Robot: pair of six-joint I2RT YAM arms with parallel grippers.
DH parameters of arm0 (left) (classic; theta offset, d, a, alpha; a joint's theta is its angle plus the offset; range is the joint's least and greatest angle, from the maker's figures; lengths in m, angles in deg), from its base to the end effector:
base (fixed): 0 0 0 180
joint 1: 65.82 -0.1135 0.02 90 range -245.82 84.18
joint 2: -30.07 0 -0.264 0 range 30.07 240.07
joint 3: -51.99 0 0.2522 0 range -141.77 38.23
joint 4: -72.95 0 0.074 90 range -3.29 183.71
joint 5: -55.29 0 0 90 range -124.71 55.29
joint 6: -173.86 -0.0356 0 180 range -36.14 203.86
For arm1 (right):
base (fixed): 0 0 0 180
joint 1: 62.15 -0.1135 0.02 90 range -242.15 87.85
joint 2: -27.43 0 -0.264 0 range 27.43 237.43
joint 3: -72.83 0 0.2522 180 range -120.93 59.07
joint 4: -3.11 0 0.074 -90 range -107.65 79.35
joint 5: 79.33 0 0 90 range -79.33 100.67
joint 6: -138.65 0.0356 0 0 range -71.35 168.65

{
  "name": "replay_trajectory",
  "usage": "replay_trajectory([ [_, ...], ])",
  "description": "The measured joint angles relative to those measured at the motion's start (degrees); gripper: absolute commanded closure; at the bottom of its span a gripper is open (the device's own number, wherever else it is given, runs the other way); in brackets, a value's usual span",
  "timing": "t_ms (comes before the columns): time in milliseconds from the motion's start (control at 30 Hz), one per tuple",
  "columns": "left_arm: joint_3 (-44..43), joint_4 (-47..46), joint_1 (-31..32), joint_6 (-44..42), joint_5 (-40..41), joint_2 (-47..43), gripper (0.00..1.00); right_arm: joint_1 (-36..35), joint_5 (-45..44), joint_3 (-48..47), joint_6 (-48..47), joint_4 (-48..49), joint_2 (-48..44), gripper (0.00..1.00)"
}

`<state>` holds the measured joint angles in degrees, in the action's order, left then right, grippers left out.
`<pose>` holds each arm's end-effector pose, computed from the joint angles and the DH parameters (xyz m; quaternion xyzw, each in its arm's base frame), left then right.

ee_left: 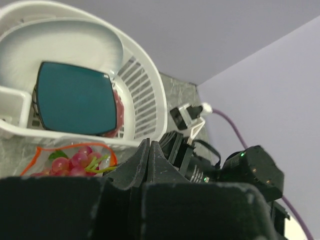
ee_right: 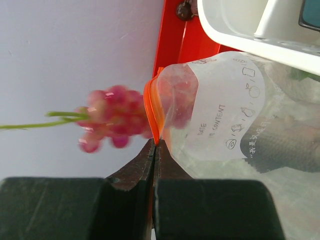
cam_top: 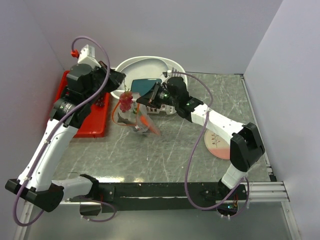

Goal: Place the food in the zip-top bag and seal the zipper

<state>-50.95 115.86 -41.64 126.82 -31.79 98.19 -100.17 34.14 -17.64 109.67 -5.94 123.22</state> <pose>0.2171 -0.0955 0.4871 -0.1397 0.7421 -0.3463 0.5566 0.3072 0.2582 0.3263 0.0320 0.7828 0.5609 0.2675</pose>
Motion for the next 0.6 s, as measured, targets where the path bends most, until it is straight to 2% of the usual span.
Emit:
replay_trajectory([
  [233,2.5,-0.2,3.7,0.2,0.8,0.7,0.99,0.7,0.0,0.3,0.9,0.5,-1.0,1.00],
  [267,2.5,-0.2,4.1,0.2,1.2,0.9,0.94,0.9,0.0,0.4,0.9,0.4,-1.2,1.00],
  [400,3.7,-0.4,4.4,0.0,2.9,1.0,0.61,1.8,0.0,2.4,0.9,1.1,-3.5,1.00],
  [433,4.3,-0.6,4.4,0.0,3.1,1.0,0.44,2.0,0.0,2.9,1.0,1.2,-4.1,1.00],
  [533,6.0,-0.7,4.4,-0.3,3.2,1.3,0.25,2.6,0.0,3.4,1.0,1.2,-5.4,1.00],
  [600,6.3,-0.6,4.4,-0.6,3.2,1.9,0.24,2.8,0.0,3.8,1.0,1.2,-6.1,1.00],
])
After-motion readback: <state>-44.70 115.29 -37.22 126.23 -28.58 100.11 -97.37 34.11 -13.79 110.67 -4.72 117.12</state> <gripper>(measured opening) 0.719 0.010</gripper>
